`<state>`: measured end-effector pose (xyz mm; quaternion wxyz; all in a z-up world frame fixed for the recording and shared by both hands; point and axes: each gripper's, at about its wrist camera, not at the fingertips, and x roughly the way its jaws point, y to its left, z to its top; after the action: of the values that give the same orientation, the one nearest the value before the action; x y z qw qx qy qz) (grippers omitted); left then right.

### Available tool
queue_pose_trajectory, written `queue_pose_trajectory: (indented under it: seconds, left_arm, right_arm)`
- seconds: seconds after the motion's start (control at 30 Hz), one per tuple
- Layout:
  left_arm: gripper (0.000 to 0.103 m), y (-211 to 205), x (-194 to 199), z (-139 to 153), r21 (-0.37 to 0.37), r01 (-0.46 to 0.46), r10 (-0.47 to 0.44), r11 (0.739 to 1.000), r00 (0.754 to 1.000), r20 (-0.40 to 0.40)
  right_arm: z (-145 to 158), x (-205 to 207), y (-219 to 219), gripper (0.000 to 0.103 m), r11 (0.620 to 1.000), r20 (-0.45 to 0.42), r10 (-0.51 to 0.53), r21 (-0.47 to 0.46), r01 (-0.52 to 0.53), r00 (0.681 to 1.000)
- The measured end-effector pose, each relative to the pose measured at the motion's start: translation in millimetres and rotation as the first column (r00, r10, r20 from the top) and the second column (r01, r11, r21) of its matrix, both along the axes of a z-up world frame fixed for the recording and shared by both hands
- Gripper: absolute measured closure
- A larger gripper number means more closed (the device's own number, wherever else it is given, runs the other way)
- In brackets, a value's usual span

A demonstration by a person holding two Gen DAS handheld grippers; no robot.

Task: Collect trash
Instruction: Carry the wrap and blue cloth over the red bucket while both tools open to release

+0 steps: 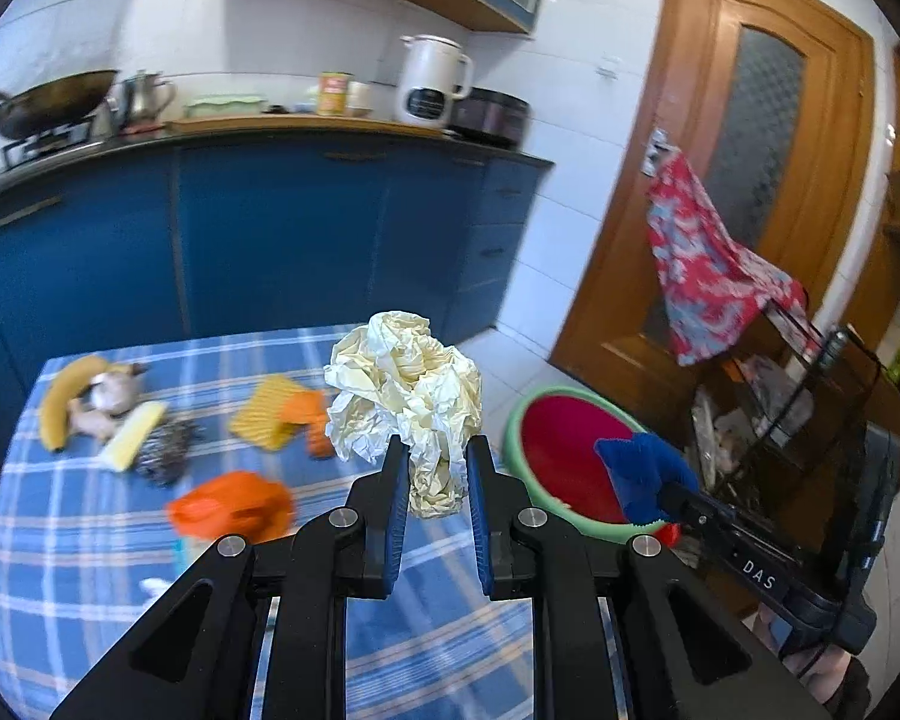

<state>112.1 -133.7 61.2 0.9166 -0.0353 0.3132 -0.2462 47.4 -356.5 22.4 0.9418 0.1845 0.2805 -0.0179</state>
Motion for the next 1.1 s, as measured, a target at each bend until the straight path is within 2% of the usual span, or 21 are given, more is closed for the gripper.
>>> queue_pose_trajectory:
  seconds: [0.3,0.6,0.93,0.97,1.03,1.1]
  left_arm:
    - [0.084,-74,13,-17,0.041,0.136,-0.134,0.99,0.99,-0.032]
    - [0.084,-138,35,-53,0.114,0.228,-0.215,0.967,0.97,-0.115]
    - [0.081,-204,52,-97,0.188,0.328,-0.29,0.926,0.935,-0.203]
    - [0.08,-207,53,-99,0.192,0.328,-0.289,0.925,0.935,-0.205]
    - [0.069,-212,53,-101,0.195,0.327,-0.287,0.925,0.935,-0.207]
    - [0.051,-214,53,-101,0.191,0.326,-0.286,0.926,0.935,-0.208]
  right_arm:
    - [-19,-5,-63,0.087,0.993,-0.038,-0.12,0.012,0.12,0.992]
    - [-48,12,-111,0.086,0.982,-0.104,-0.181,0.03,0.185,0.978]
    - [-73,30,-138,0.082,0.976,-0.161,-0.205,0.044,0.214,0.965]
    - [-74,30,-140,0.082,0.975,-0.163,-0.208,0.044,0.218,0.964]
    - [-76,31,-144,0.081,0.973,-0.167,-0.215,0.048,0.226,0.962]
    - [-77,31,-147,0.077,0.971,-0.165,-0.219,0.059,0.231,0.962]
